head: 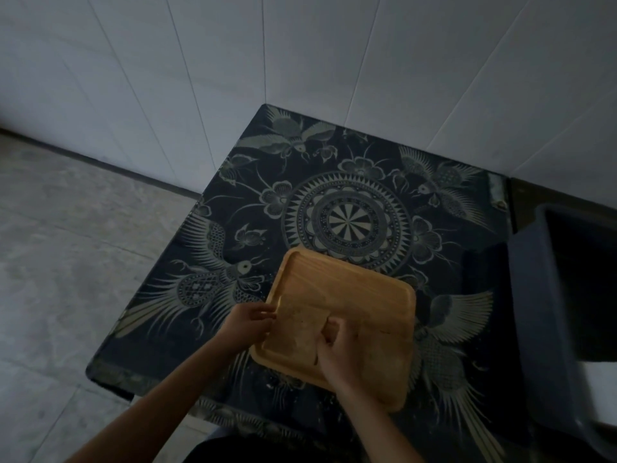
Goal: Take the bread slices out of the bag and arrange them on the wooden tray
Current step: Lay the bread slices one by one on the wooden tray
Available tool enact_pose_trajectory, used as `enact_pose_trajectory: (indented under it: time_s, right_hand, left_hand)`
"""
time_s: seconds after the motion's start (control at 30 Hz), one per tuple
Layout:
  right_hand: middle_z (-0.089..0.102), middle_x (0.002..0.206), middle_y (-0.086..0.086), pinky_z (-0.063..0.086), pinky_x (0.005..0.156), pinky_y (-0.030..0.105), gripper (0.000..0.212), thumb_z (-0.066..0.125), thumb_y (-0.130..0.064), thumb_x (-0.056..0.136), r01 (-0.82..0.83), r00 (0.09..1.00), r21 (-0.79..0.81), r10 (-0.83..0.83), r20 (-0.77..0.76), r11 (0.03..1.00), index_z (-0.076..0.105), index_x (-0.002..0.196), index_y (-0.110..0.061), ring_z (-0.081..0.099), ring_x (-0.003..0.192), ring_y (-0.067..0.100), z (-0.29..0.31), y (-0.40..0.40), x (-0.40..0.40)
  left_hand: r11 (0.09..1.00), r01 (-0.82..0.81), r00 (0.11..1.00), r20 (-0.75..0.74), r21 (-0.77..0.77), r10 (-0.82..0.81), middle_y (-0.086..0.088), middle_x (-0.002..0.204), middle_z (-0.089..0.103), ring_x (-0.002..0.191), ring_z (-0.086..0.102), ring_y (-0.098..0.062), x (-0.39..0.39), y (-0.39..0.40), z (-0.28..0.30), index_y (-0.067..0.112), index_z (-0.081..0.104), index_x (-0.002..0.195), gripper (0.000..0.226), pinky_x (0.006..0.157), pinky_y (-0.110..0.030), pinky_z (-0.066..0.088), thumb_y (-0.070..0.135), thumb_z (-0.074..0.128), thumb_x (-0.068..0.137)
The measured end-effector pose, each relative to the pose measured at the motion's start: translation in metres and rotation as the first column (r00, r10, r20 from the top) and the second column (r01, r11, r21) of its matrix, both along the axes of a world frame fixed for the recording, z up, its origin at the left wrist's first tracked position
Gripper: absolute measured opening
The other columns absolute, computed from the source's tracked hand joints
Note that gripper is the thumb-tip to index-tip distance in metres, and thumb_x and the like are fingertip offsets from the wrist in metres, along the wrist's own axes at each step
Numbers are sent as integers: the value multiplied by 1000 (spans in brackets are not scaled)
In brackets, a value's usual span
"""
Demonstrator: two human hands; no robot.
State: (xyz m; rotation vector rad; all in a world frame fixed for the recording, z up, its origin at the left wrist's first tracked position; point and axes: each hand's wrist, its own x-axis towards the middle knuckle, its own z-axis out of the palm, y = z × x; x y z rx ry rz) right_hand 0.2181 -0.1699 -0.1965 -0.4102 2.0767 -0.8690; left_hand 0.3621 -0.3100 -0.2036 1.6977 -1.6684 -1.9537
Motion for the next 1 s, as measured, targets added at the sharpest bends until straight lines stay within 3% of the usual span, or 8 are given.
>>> enact_pose_trajectory:
  time_s: [0.2,0.27,0.37,0.53,0.67,0.8,0.9,1.0]
  right_hand:
    - [61,100,-16,50,66,20,36,61,-28,101,-33,998,70,36,-44,997,47,134,-24,58,82,-5,-13,-3,5]
    - [63,102,-14,55,69,24,32,61,-29,101,-45,998,91,49,-46,995,49,131,-24,61,82,-1,-16,-3,6]
    - [66,112,-5,61,82,39,21,58,-28,103,-53,996,116,61,-65,992,54,124,-23,66,89,11,-18,-2,6]
    - [64,107,-10,63,76,37,31,56,-32,104,-44,999,138,44,1,989,53,134,-27,70,85,14,-22,0,4]
    - [65,103,-9,64,81,46,31,58,-36,102,10,996,165,-25,90,986,54,132,-30,70,84,12,-28,3,2]
    - [62,107,-10,66,79,41,33,59,-34,102,62,984,163,-87,153,985,56,134,-27,69,88,10,-34,9,6]
    - [57,106,-13,65,66,29,32,60,-29,102,84,978,173,-114,172,981,57,133,-27,68,83,10,-35,11,12]
    - [58,103,-14,65,62,29,34,63,-20,100,79,986,184,-104,130,980,58,133,-25,68,75,11,-36,9,15]
  left_hand:
    - [1000,16,1000,-27,3,-16,-20,93,77,82,72,-27,10,-7,-17,10,78,104,22,74,-38,60,5,59,94]
    - [999,32,999,-41,22,-31,-18,84,77,77,70,-25,14,-9,-22,14,81,89,25,71,-36,58,6,58,93]
    - [996,80,996,-44,41,-78,-14,73,65,72,61,-25,20,-11,-25,3,74,78,22,67,-37,52,12,59,91]
    - [996,84,996,-16,44,-83,-15,73,67,70,62,-22,22,-14,-33,-9,71,89,30,67,-36,50,20,66,88]
    - [996,88,996,-6,33,-88,-27,77,72,70,64,-23,23,-15,-36,-3,77,84,26,69,-37,51,20,67,91]
    - [993,112,994,-22,34,-111,-22,73,67,71,58,-23,25,-15,-33,-14,69,90,34,69,-37,47,20,66,91]
    - [993,117,993,-8,22,-117,-27,72,69,68,59,-22,25,-15,-30,-8,75,84,30,67,-35,48,19,66,92]
    - [991,126,992,-3,40,-126,-19,69,68,68,60,-22,25,-17,-29,-7,76,82,26,67,-34,48,15,66,92]
